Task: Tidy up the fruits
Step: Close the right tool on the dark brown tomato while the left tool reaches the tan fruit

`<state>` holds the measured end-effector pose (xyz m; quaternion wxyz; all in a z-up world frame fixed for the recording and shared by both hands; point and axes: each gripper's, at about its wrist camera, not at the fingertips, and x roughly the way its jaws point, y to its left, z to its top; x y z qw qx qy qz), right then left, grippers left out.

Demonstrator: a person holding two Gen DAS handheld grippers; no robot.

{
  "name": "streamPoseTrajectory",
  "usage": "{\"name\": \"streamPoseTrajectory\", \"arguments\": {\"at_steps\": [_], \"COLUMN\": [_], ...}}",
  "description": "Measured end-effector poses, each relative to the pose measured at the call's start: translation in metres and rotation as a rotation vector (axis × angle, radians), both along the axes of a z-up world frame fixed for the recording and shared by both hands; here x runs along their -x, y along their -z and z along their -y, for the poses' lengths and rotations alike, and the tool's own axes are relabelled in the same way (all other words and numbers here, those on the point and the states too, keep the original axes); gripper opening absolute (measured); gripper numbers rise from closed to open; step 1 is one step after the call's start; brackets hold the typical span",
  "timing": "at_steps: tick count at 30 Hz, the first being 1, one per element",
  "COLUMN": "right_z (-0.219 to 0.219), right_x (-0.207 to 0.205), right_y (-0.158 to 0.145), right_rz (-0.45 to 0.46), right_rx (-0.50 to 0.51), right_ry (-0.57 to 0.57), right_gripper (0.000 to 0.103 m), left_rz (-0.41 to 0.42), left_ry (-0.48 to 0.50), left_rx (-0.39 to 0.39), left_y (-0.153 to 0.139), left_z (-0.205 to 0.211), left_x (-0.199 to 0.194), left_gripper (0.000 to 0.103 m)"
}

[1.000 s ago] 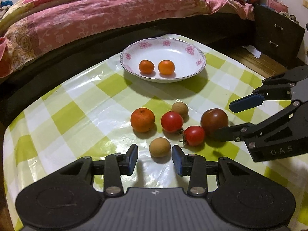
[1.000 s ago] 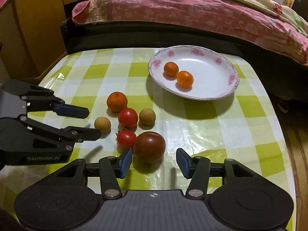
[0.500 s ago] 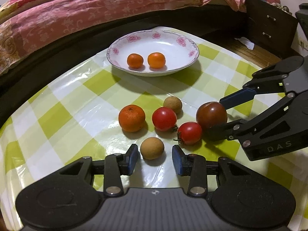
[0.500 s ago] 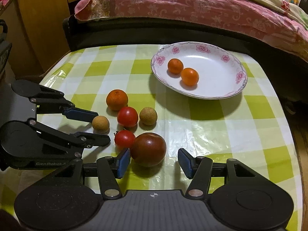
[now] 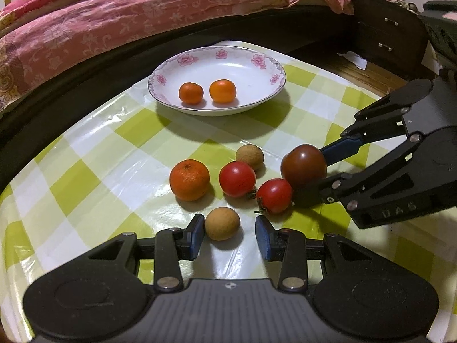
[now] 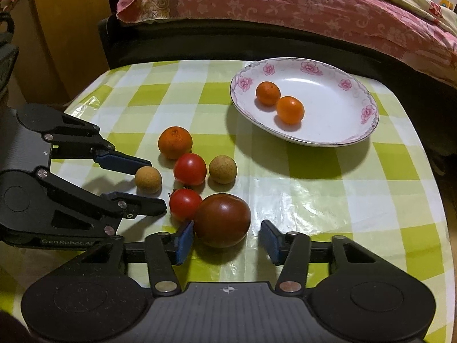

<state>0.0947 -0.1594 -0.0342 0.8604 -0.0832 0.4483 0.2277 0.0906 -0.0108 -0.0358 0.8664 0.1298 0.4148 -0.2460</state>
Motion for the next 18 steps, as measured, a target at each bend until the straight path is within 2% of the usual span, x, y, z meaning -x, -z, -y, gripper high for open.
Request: {"name": "streamPoseTrajectory", "arguments": {"at_steps": [1, 18], "right_z": [0.0003, 0.0005], "right_x": [-0.0006, -0.0059], "right_y": [-0.0002, -0.0002], "right_rz": [-0.005, -0.023], "right_rx": [-0.009, -0.039], "right_ry": [-0.001, 0.023], "right_gripper": [0.035, 0.035], "left_rz": [-0.002, -0.021], "left_ry": [0.000, 0.003], "left_rx": [0.001, 0.010], "left_y": [0.0000, -0.0011], "left_z": [-0.0002, -0.0026], "left_x": [-0.0003, -0.0044], "left_gripper": [0.046, 0.042]}}
